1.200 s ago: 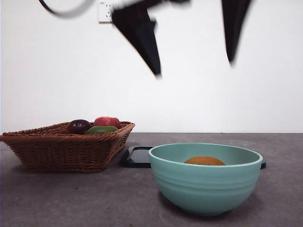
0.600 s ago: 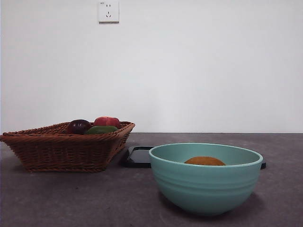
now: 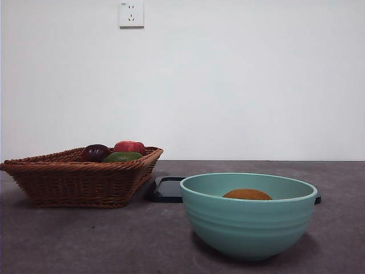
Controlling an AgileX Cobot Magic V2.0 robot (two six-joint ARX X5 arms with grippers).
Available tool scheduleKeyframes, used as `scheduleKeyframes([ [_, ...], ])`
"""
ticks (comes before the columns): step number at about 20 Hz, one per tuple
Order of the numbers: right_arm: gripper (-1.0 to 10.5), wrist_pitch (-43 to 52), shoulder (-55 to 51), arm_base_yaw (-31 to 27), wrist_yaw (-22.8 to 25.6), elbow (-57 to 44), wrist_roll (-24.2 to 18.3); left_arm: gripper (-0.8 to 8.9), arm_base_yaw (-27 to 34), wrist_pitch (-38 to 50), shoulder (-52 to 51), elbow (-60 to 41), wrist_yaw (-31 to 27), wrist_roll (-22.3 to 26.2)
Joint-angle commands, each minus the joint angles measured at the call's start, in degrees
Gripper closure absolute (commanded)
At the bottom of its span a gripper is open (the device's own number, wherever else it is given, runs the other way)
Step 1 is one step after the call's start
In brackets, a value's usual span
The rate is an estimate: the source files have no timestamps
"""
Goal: Pick up the wifruite, put it on the bowl, pick up the plate, put it on desk
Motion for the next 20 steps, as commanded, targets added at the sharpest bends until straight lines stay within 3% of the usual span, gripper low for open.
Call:
scheduleKeyframes([
  [1,3.7,0.4,0.2,0.2,0.1,1.1,0.7,1.88,-0.5,2.2,-5.0,-5.2,-0.2,-1.0],
  [4,3.7,0.5,0.6,0.2,0.2,1.1,0.8,1.88,-0.5,4.8,-10.6,-11.4,-0.2,-1.0],
  [9,3.7,-0.9,3.0,0.2,-0.9,1.1,2.4,1.88,-0.5,5.1,-12.0,-12.7,-0.2,-0.3],
  [20,3.7,-2.4,22.1,1.7,-1.4,1.1,-0.3,1.88,-0.5,10.4,-12.0,-12.7,-0.2,1.2],
])
